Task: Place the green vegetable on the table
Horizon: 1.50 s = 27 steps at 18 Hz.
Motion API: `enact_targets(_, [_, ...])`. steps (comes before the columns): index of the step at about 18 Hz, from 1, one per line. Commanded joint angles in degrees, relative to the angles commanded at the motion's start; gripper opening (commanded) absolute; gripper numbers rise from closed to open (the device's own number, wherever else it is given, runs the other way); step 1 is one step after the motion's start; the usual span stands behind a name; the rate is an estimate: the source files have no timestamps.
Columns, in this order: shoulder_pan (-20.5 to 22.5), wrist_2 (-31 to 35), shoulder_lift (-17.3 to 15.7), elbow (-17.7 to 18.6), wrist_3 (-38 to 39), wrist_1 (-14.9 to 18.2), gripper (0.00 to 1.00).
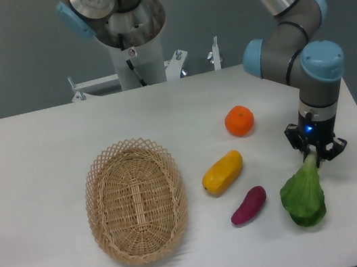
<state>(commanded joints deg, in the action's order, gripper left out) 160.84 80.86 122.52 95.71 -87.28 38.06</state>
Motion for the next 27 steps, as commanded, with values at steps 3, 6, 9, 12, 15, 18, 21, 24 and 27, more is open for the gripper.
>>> enact_targets(3, [0.0, 0.0, 0.0, 0.09, 0.09, 0.09, 1.0])
enact_targets(6, [-0.09, 0.0, -0.61, 0.17, 2.8, 0.09, 1.0])
enact_targets(9, [-0.35, 0.0, -1.84, -0.53, 4.66, 0.09, 1.0])
enact_targets(12, [-0.44, 0.0, -4.21, -2.72, 4.92, 0.17, 1.0])
enact_targets(15, [-0.35, 0.52, -6.93, -4.83, 4.84, 0.96, 1.0])
enact_targets(18, [0.08, 2.81, -10.45, -5.18, 4.22, 4.55, 1.0])
enact_targets(21, [1.23, 3.16, -12.91, -7.11, 3.26, 10.44, 1.0])
enact_targets(24, [2.72, 3.16, -14.41, -10.53, -0.51, 19.13, 1.0])
enact_targets(27, [5.79, 3.87, -15.11, -13.88, -8.49, 26.96, 1.0])
